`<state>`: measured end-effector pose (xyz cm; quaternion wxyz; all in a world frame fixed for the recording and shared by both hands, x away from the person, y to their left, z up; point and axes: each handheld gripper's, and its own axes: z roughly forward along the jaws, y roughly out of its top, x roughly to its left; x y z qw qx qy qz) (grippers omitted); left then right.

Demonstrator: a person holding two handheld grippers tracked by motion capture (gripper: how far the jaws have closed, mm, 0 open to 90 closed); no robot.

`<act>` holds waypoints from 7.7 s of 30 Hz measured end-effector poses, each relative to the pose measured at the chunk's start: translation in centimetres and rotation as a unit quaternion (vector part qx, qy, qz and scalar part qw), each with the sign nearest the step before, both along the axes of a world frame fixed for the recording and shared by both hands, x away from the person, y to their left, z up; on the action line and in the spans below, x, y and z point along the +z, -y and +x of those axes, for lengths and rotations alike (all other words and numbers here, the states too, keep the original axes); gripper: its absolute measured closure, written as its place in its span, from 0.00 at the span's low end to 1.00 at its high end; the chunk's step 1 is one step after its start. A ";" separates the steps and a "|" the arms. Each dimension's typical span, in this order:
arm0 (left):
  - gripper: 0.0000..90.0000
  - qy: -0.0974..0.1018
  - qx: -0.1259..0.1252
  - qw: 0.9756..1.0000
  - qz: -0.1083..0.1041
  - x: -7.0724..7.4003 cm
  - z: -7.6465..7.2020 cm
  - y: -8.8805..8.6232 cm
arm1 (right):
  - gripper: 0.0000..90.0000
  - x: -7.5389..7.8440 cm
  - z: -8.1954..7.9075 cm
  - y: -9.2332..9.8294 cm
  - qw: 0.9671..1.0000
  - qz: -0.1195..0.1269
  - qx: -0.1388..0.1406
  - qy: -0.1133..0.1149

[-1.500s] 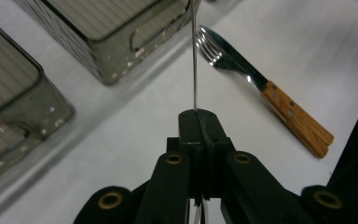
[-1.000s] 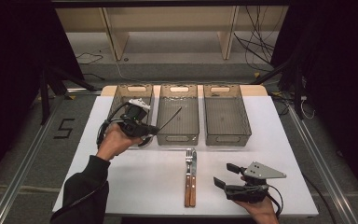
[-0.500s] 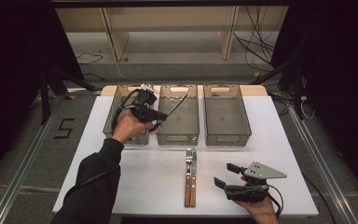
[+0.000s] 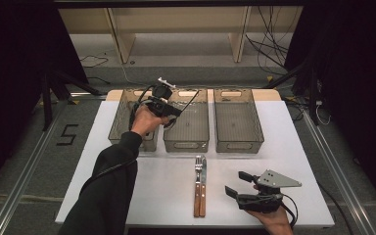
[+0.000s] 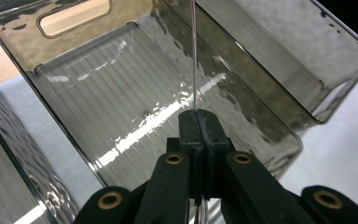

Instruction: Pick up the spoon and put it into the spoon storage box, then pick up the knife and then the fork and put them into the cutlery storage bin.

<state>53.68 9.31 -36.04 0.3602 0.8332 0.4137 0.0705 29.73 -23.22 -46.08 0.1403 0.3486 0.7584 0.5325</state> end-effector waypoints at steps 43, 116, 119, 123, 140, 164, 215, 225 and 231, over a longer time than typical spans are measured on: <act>0.55 -0.036 0.015 0.999 -0.006 -1.2 -0.2 0.5 | 0.30 0.0 0.0 0.0 1.000 0.001 0.001 0.000; 0.19 -0.003 0.012 0.993 -0.118 -9.5 -18.2 -2.1 | 0.30 -0.4 -0.5 -1.5 0.999 -0.021 -0.026 -0.018; 0.19 -0.010 0.008 0.993 -0.120 -9.8 -18.4 -1.6 | 0.30 -0.4 -0.5 -1.5 0.999 -0.022 -0.025 -0.017; 0.19 -0.020 0.004 0.993 -0.118 -10.3 -18.6 -0.8 | 0.30 -0.4 -0.5 -1.5 0.999 -0.023 -0.026 -0.018; 0.33 -0.066 -0.017 0.991 -0.114 -11.7 -19.2 1.4 | 0.30 -0.4 -0.6 -1.5 0.999 -0.025 -0.024 -0.017; 0.51 -0.108 -0.042 0.988 -0.102 -12.9 -18.5 4.2 | 0.30 -0.3 -0.7 -1.5 0.999 -0.024 -0.024 -0.018; 0.89 -0.057 -0.033 0.995 -0.074 -12.3 -18.4 3.5 | 0.30 -0.4 -0.7 -1.6 0.999 -0.027 -0.018 -0.016; 0.89 -0.059 -0.063 0.992 -0.095 -10.0 -18.1 2.0 | 0.30 -0.3 -0.8 -1.6 1.000 -0.026 -0.015 -0.009; 0.89 -0.049 -0.065 0.991 -0.104 -9.0 -18.1 1.4 | 0.30 -0.3 -0.9 -1.8 1.000 -0.026 -0.012 -0.009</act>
